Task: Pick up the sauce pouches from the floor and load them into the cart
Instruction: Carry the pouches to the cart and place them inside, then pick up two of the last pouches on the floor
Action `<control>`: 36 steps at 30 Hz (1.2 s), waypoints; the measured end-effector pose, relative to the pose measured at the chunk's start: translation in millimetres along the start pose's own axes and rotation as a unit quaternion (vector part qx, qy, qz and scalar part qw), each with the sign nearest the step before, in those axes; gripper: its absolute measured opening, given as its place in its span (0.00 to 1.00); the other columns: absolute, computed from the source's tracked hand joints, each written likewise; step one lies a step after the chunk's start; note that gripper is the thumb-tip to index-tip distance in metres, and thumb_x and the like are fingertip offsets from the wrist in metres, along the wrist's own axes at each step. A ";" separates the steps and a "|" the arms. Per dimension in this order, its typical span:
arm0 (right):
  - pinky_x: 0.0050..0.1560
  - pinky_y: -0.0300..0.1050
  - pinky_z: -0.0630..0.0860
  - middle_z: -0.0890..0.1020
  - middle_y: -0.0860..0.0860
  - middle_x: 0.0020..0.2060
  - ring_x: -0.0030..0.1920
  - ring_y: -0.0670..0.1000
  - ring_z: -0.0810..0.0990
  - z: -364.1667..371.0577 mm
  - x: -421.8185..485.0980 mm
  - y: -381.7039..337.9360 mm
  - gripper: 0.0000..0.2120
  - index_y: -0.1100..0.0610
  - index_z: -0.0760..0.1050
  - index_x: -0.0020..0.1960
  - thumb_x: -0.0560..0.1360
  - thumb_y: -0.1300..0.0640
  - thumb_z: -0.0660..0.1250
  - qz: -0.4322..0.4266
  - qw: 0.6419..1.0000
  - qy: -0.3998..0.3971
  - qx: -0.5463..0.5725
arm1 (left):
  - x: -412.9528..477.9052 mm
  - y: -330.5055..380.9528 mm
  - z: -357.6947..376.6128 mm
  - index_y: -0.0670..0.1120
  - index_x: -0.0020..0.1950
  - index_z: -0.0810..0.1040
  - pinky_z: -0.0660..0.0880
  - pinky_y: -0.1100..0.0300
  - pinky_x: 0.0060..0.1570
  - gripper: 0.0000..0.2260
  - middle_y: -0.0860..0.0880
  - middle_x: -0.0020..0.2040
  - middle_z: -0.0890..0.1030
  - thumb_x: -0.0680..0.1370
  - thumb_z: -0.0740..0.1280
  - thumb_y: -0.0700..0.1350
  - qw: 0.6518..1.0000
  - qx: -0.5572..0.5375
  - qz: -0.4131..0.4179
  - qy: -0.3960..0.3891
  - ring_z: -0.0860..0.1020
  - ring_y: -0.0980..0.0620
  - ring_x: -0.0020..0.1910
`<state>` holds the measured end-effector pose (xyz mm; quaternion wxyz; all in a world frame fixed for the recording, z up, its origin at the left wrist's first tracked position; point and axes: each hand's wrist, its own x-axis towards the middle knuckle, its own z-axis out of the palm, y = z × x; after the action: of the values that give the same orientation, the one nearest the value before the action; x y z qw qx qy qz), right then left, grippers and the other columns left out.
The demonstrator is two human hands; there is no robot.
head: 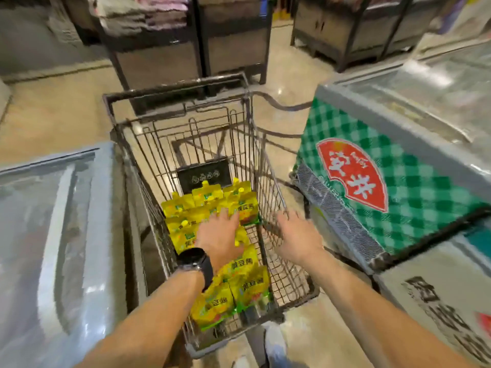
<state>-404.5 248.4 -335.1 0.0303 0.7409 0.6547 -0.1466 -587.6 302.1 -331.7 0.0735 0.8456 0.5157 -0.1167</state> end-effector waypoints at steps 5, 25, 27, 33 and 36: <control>0.62 0.57 0.70 0.67 0.55 0.67 0.66 0.59 0.68 -43.7 -83.5 50.0 0.36 0.53 0.61 0.72 0.70 0.44 0.72 0.107 0.991 0.074 -0.028 | -18.0 54.8 -51.5 0.52 0.75 0.63 0.75 0.48 0.54 0.32 0.45 0.67 0.71 0.75 0.67 0.63 0.994 0.055 0.091 0.039 0.74 0.42 0.64; 0.61 0.56 0.72 0.65 0.54 0.69 0.69 0.58 0.66 51.3 -606.5 230.6 0.32 0.51 0.62 0.70 0.71 0.46 0.71 0.624 0.763 0.120 0.119 | -255.7 487.1 -40.3 0.51 0.76 0.60 0.75 0.45 0.58 0.31 0.43 0.69 0.69 0.77 0.66 0.60 0.802 0.169 0.565 0.092 0.72 0.40 0.65; 0.62 0.56 0.71 0.64 0.55 0.70 0.70 0.58 0.65 66.6 -655.3 231.9 0.33 0.51 0.59 0.73 0.72 0.48 0.69 0.652 0.736 0.129 0.128 | -294.2 523.1 -31.8 0.51 0.74 0.62 0.76 0.46 0.57 0.29 0.44 0.67 0.71 0.77 0.67 0.59 0.780 0.170 0.596 0.089 0.73 0.41 0.62; 0.59 0.54 0.74 0.65 0.54 0.70 0.69 0.57 0.67 112.1 -794.8 201.4 0.39 0.50 0.58 0.74 0.69 0.43 0.72 0.753 0.619 0.135 0.178 | -419.2 615.5 3.8 0.51 0.75 0.62 0.75 0.49 0.55 0.30 0.45 0.66 0.72 0.77 0.66 0.60 0.677 0.195 0.705 0.081 0.74 0.43 0.61; 0.59 0.54 0.74 0.66 0.54 0.68 0.68 0.57 0.68 135.5 -863.1 169.2 0.38 0.51 0.58 0.74 0.70 0.47 0.72 0.803 0.541 0.143 0.203 | -487.7 652.4 23.7 0.52 0.75 0.62 0.77 0.49 0.52 0.28 0.44 0.64 0.72 0.78 0.65 0.60 0.610 0.202 0.762 0.085 0.75 0.42 0.59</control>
<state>-349.0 -637.3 -267.8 -0.1105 0.9539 -0.2667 -0.0820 -225.3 -419.0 -218.7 -0.0808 0.9331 -0.3472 -0.0479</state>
